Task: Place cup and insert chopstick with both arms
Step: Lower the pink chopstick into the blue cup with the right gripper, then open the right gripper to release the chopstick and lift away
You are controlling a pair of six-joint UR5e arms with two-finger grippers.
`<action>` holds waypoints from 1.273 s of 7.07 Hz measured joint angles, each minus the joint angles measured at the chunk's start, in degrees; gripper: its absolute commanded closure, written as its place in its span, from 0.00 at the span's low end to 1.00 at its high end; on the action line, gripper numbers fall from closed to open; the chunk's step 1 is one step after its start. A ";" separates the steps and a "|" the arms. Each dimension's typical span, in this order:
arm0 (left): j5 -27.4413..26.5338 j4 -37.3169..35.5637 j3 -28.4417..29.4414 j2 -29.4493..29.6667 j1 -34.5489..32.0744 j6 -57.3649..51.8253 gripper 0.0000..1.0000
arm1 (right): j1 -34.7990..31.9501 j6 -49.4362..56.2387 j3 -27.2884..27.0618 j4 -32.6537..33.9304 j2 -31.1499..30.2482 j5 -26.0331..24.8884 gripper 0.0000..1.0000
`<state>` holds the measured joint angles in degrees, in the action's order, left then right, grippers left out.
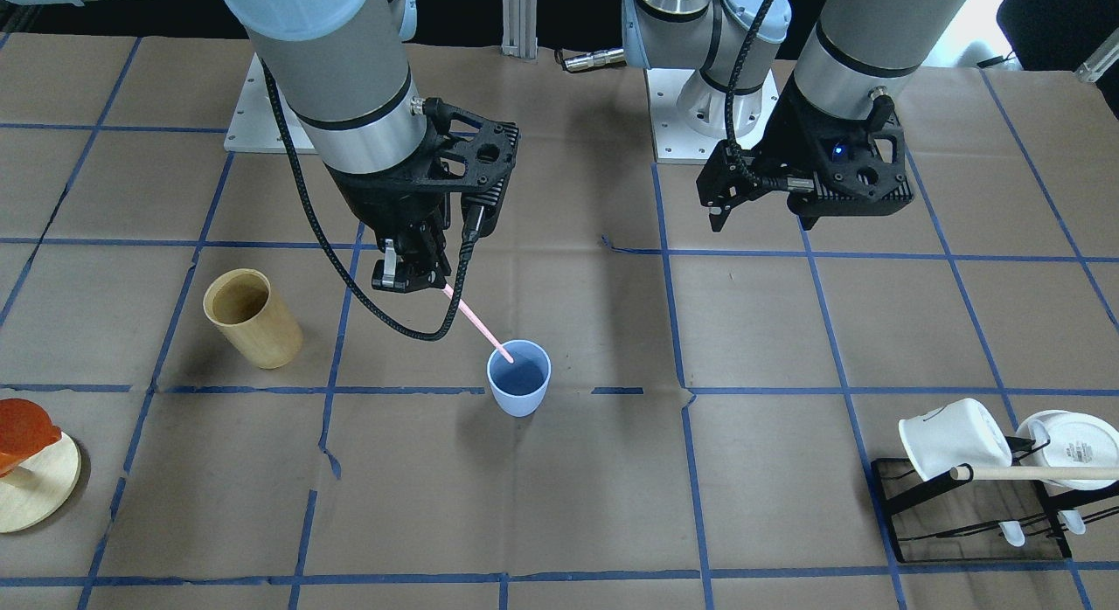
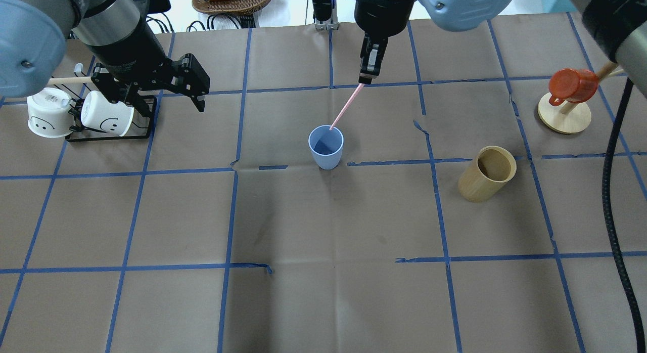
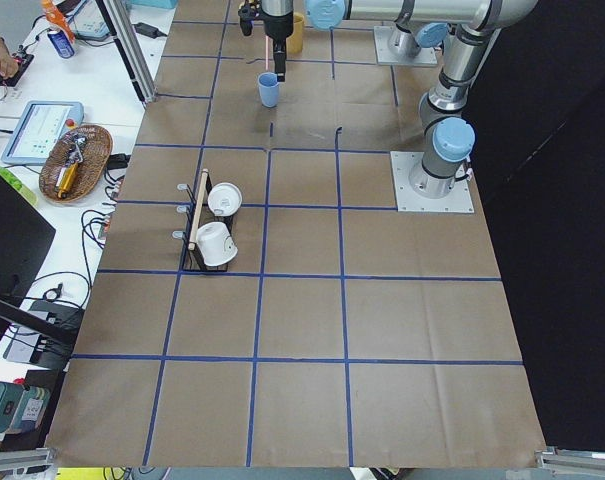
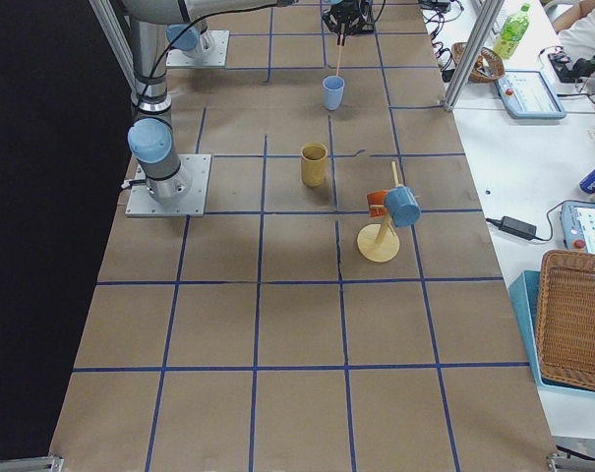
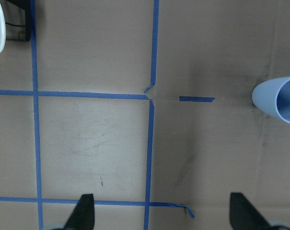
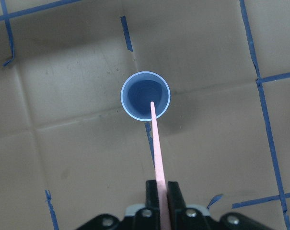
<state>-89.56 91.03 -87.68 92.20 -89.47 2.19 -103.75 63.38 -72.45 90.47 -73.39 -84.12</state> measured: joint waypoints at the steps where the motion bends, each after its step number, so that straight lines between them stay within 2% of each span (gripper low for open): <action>1: 0.05 0.02 0.01 0.00 0.00 0.01 0.00 | -0.21 -1.07 -0.06 -0.01 0.45 -0.32 0.88; 3: 0.01 0.03 -0.03 0.00 0.00 0.01 0.00 | -1.48 -2.79 -0.55 0.03 1.29 -0.40 0.87; 4: -0.05 0.03 -0.06 0.00 0.00 -0.01 0.00 | -1.98 -3.51 -1.02 0.07 1.53 -0.37 0.81; 5: -0.10 0.03 -0.09 0.00 0.00 -0.02 0.00 | -2.22 -3.91 -1.85 0.50 1.62 -0.35 0.51; 6: -0.10 0.05 -0.09 0.00 0.00 0.01 0.00 | -2.29 -4.52 -2.72 1.24 1.63 -0.28 0.01; 9: -0.08 0.12 -0.07 0.00 0.00 0.10 0.00 | -2.33 -7.19 -3.58 2.04 1.58 0.39 0.00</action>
<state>-89.64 91.14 -87.75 92.20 -89.47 2.28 -106.08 56.19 -76.03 92.51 -71.80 -83.74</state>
